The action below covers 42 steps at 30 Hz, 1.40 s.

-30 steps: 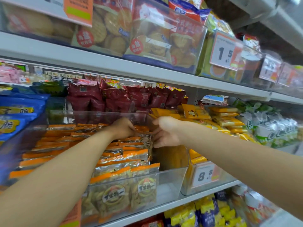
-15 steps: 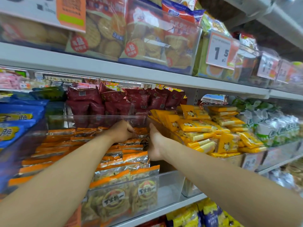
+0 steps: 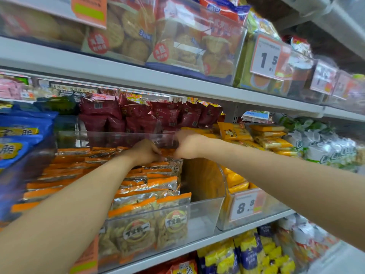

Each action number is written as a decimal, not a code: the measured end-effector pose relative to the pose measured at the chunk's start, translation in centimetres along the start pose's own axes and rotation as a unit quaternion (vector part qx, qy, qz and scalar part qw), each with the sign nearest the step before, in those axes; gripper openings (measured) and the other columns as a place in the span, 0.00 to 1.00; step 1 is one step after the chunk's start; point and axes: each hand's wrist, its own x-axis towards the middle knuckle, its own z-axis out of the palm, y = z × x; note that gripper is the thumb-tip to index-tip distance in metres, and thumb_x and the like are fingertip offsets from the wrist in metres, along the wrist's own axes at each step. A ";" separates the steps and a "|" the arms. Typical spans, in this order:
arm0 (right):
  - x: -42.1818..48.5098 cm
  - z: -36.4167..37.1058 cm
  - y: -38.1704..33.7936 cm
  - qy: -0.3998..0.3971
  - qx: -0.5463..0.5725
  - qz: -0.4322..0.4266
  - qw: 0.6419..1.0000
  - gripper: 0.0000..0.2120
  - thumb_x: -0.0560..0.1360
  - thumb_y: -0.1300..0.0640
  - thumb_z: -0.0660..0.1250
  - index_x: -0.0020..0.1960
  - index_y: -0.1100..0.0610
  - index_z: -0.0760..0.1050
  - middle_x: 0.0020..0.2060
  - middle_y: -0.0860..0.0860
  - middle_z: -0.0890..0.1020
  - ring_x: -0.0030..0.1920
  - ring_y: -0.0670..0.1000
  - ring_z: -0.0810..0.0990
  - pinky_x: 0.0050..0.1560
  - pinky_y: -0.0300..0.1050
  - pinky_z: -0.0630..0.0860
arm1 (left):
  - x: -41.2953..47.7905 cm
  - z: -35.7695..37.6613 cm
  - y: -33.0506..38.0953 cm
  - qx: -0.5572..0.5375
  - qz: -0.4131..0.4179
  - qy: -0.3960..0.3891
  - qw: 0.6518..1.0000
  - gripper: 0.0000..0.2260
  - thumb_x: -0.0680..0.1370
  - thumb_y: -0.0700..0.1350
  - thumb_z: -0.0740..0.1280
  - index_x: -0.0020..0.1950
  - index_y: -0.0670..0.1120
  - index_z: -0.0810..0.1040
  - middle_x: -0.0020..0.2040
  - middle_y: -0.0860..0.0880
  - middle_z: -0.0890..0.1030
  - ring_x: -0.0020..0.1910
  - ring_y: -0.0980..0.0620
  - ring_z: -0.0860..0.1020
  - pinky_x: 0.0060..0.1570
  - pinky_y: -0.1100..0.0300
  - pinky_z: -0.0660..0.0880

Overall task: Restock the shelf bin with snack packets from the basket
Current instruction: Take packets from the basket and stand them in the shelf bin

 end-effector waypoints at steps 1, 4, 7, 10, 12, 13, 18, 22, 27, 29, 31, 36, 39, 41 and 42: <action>-0.1 0.1 0.0 0.044 -0.091 0.004 0.995 0.17 0.74 0.55 0.71 0.61 0.59 0.76 0.54 0.55 0.81 0.49 0.54 0.79 0.48 0.46 0.78 | 0.0 0.0 0.0 0.000 0.000 0.000 1.000 0.08 0.73 0.46 0.74 0.49 0.43 0.86 0.41 0.50 0.84 0.36 0.61 0.75 0.43 0.65 0.69; 0.6 1.8 0.6 0.081 -0.281 -0.021 0.956 0.22 0.73 0.49 0.71 0.65 0.53 0.72 0.61 0.52 0.77 0.63 0.56 0.70 0.66 0.52 0.65 | 0.1 -0.2 0.0 0.000 0.002 0.004 1.000 0.08 0.73 0.45 0.74 0.49 0.43 0.86 0.46 0.48 0.85 0.42 0.57 0.79 0.48 0.64 0.72; 1.2 2.7 0.5 0.108 -0.335 -0.037 0.935 0.23 0.74 0.47 0.71 0.67 0.53 0.72 0.65 0.51 0.75 0.68 0.55 0.67 0.69 0.53 0.58 | 0.0 -0.2 0.0 0.005 0.004 0.006 1.000 0.08 0.73 0.45 0.74 0.49 0.43 0.86 0.47 0.48 0.85 0.45 0.54 0.80 0.49 0.64 0.74; 1.2 3.4 0.0 0.122 -0.352 -0.046 0.927 0.22 0.76 0.46 0.68 0.66 0.53 0.73 0.67 0.51 0.73 0.71 0.54 0.65 0.71 0.52 0.56 | 0.1 -0.1 -0.1 0.006 0.009 -0.004 1.000 0.08 0.73 0.47 0.75 0.48 0.44 0.86 0.45 0.49 0.85 0.46 0.53 0.81 0.50 0.62 0.75; 1.3 3.8 -0.2 0.127 -0.361 -0.035 0.923 0.21 0.76 0.47 0.67 0.67 0.53 0.73 0.68 0.51 0.73 0.71 0.54 0.64 0.70 0.52 0.56 | 0.3 0.1 -0.1 0.007 0.006 -0.008 1.000 0.08 0.72 0.47 0.75 0.47 0.45 0.87 0.45 0.49 0.85 0.46 0.52 0.81 0.50 0.61 0.75; 1.4 3.9 -0.3 0.130 -0.359 -0.029 0.924 0.20 0.77 0.48 0.67 0.67 0.52 0.73 0.68 0.50 0.73 0.72 0.54 0.64 0.70 0.52 0.56 | 0.3 0.1 -0.2 0.010 0.003 -0.008 1.000 0.07 0.73 0.47 0.75 0.47 0.45 0.87 0.45 0.50 0.85 0.46 0.53 0.81 0.50 0.61 0.76; 2.0 4.3 -0.7 0.127 -0.342 0.006 0.931 0.20 0.78 0.52 0.65 0.69 0.52 0.71 0.71 0.51 0.69 0.74 0.56 0.60 0.72 0.53 0.53 | 0.2 0.0 0.1 -0.010 -0.004 -0.013 1.000 0.04 0.73 0.46 0.74 0.38 0.49 0.85 0.37 0.53 0.83 0.37 0.57 0.78 0.42 0.62 0.73; 2.0 4.2 -0.8 0.112 -0.324 0.011 0.939 0.20 0.78 0.53 0.65 0.69 0.52 0.71 0.73 0.51 0.67 0.74 0.55 0.60 0.73 0.54 0.53 | 0.0 0.1 0.4 0.004 -0.008 -0.007 1.000 0.12 0.74 0.45 0.73 0.30 0.50 0.81 0.29 0.54 0.78 0.30 0.57 0.73 0.36 0.63 0.69; 2.1 4.5 -0.7 0.115 -0.332 0.017 0.936 0.21 0.79 0.54 0.64 0.71 0.53 0.70 0.74 0.52 0.65 0.76 0.56 0.57 0.74 0.55 0.52 | -0.1 0.1 0.6 0.009 -0.013 -0.013 1.000 0.12 0.75 0.44 0.71 0.31 0.47 0.81 0.32 0.50 0.79 0.32 0.55 0.74 0.38 0.62 0.70; 2.5 4.4 -0.8 0.101 -0.318 0.024 0.942 0.20 0.78 0.53 0.66 0.69 0.51 0.71 0.73 0.51 0.67 0.75 0.55 0.58 0.74 0.55 0.53 | -0.1 0.2 0.6 0.008 -0.012 -0.015 1.000 0.10 0.75 0.43 0.71 0.33 0.45 0.82 0.31 0.51 0.79 0.32 0.56 0.73 0.38 0.62 0.70; 2.5 3.7 -0.9 0.075 -0.290 0.024 0.954 0.22 0.77 0.55 0.67 0.70 0.53 0.70 0.73 0.52 0.68 0.75 0.56 0.60 0.75 0.56 0.53 | -0.3 0.4 0.7 0.009 -0.007 -0.017 1.000 0.12 0.75 0.41 0.70 0.32 0.47 0.79 0.30 0.53 0.77 0.30 0.58 0.71 0.35 0.63 0.68; -0.2 0.2 -0.8 0.048 -0.218 -0.022 0.974 0.20 0.76 0.63 0.66 0.67 0.55 0.72 0.64 0.55 0.76 0.62 0.57 0.73 0.63 0.50 0.71 | -1.1 -0.7 1.9 0.031 -0.024 -0.035 0.999 0.06 0.75 0.46 0.72 0.38 0.47 0.82 0.30 0.55 0.76 0.29 0.60 0.71 0.30 0.66 0.65; -3.4 -1.3 0.4 0.096 -0.173 -0.046 0.979 0.23 0.76 0.62 0.64 0.70 0.50 0.70 0.65 0.54 0.74 0.65 0.57 0.69 0.67 0.51 0.66 | -2.1 -1.9 3.1 0.075 -0.020 -0.049 0.996 0.06 0.76 0.49 0.71 0.46 0.47 0.84 0.42 0.52 0.82 0.39 0.57 0.77 0.41 0.63 0.73; -5.6 -1.3 1.5 0.156 -0.138 -0.063 0.976 0.23 0.74 0.61 0.64 0.68 0.49 0.72 0.64 0.54 0.74 0.66 0.56 0.68 0.67 0.50 0.63 | -3.1 -2.6 4.4 0.094 -0.033 -0.029 0.995 0.08 0.76 0.50 0.70 0.50 0.48 0.84 0.48 0.52 0.82 0.45 0.53 0.79 0.49 0.58 0.77; -6.7 -1.2 2.1 0.183 -0.117 -0.064 0.974 0.23 0.73 0.61 0.64 0.67 0.49 0.73 0.63 0.54 0.74 0.65 0.56 0.68 0.66 0.50 0.62 | -3.7 -2.9 5.2 0.095 -0.037 -0.017 0.995 0.07 0.76 0.50 0.70 0.49 0.49 0.84 0.47 0.53 0.81 0.45 0.53 0.79 0.48 0.58 0.77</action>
